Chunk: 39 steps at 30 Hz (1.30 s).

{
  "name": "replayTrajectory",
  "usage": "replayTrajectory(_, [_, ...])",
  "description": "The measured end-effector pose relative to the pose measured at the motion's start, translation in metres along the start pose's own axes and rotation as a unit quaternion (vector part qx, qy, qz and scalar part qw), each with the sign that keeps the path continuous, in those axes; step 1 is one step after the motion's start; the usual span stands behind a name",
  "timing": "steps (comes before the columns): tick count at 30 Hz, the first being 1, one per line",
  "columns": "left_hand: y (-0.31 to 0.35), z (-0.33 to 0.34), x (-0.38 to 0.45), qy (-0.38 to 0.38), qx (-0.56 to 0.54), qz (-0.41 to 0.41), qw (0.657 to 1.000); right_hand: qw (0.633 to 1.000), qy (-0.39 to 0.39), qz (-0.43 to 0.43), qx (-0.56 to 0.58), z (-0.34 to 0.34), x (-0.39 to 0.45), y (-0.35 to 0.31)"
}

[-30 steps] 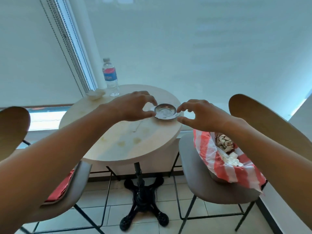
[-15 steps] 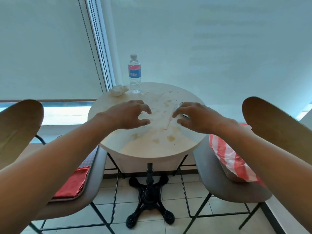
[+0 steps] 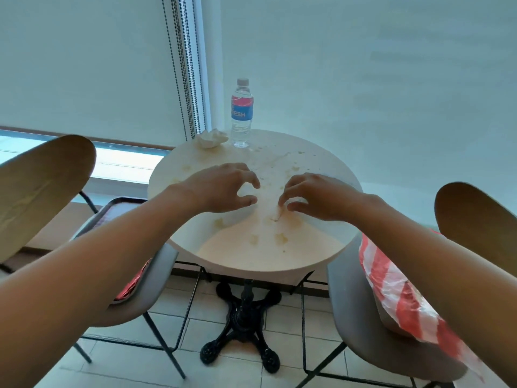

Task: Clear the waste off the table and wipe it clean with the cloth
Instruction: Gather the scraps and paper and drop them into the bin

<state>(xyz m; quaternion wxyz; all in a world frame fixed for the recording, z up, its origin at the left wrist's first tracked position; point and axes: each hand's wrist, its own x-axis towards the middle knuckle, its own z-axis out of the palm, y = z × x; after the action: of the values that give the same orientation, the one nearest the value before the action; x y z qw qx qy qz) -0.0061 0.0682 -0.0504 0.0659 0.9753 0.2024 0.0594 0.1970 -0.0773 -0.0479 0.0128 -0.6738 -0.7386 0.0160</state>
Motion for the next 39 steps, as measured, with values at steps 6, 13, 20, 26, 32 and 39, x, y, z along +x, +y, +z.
replayTrajectory(6, [-0.016,-0.003,-0.002,0.015,-0.004,-0.072,0.997,0.997,-0.004,-0.061,0.054,0.003,0.016,0.019])
replayTrajectory(13, [-0.039,-0.002,-0.011,0.017,0.012,-0.114,0.993,0.992,-0.032,-0.117,0.025,0.008,0.025,0.031])
replayTrajectory(20, [-0.05,-0.005,-0.006,0.016,0.03,-0.121,0.992,0.994,-0.026,-0.108,0.002,0.008,0.034,0.026])
replayTrajectory(26, [-0.058,-0.002,0.009,-0.021,0.058,-0.084,0.995,0.997,-0.012,-0.042,0.062,0.004,0.044,0.011])
replayTrajectory(32, [-0.06,0.001,0.022,-0.03,0.068,-0.044,0.996,0.996,0.013,-0.022,0.088,0.001,0.054,0.003])
replayTrajectory(39, [-0.069,0.006,0.031,-0.019,0.045,-0.016,0.999,0.994,0.019,0.004,0.106,0.004,0.054,0.005])
